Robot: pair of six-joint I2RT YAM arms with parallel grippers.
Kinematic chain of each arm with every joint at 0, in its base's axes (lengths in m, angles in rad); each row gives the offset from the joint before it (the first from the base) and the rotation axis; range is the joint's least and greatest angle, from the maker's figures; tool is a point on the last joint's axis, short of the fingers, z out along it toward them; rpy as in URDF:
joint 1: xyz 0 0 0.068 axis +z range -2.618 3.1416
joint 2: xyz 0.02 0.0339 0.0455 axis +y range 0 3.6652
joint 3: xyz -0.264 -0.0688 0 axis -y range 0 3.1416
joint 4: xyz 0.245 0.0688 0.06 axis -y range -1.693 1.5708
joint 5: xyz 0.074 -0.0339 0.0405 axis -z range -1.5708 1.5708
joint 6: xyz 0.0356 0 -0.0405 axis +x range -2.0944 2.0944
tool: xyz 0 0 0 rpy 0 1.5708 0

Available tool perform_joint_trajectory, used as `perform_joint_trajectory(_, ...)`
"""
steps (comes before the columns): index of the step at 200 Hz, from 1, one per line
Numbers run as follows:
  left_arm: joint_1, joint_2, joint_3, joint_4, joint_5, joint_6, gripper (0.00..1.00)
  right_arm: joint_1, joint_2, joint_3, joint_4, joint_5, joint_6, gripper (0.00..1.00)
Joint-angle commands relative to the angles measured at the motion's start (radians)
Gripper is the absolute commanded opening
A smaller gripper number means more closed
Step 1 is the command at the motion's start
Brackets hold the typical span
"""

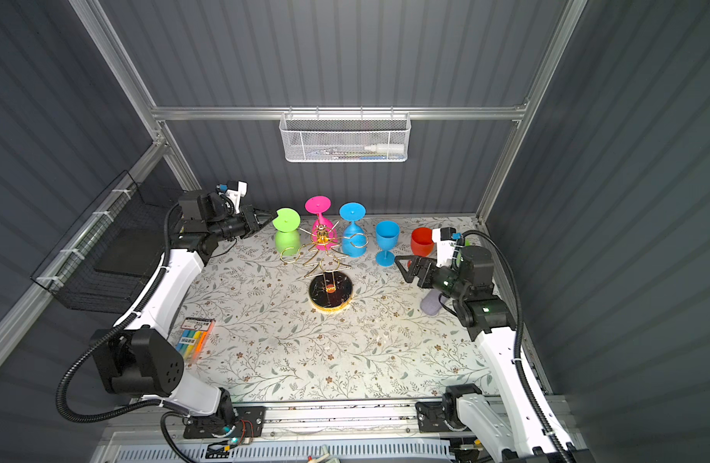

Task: Take the wine glass off the wine glass rack
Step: 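Move the left gripper to the stem of another green glass on the rack, then close the left gripper on the green glass stem and pull it off the hook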

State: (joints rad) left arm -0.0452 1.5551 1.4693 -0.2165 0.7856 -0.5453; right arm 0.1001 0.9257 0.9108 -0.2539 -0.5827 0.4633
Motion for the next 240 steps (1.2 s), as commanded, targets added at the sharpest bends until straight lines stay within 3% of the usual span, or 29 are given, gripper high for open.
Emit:
perform_joint_trajectory(1,-0.004,-0.014,0.016,-0.022,0.019,-0.002,0.00,0.006,0.002,0.027,0.015,0.003,-0.005,0.93)
perform_joint_trajectory(67,-0.004,-0.030,-0.036,0.115,0.105,-0.122,0.00,0.012,0.009,0.031,0.020,0.001,-0.002,0.93)
perform_joint_trajectory(240,-0.065,-0.058,-0.112,0.181,0.092,-0.174,0.00,0.023,-0.015,0.026,0.019,0.006,0.017,0.93)
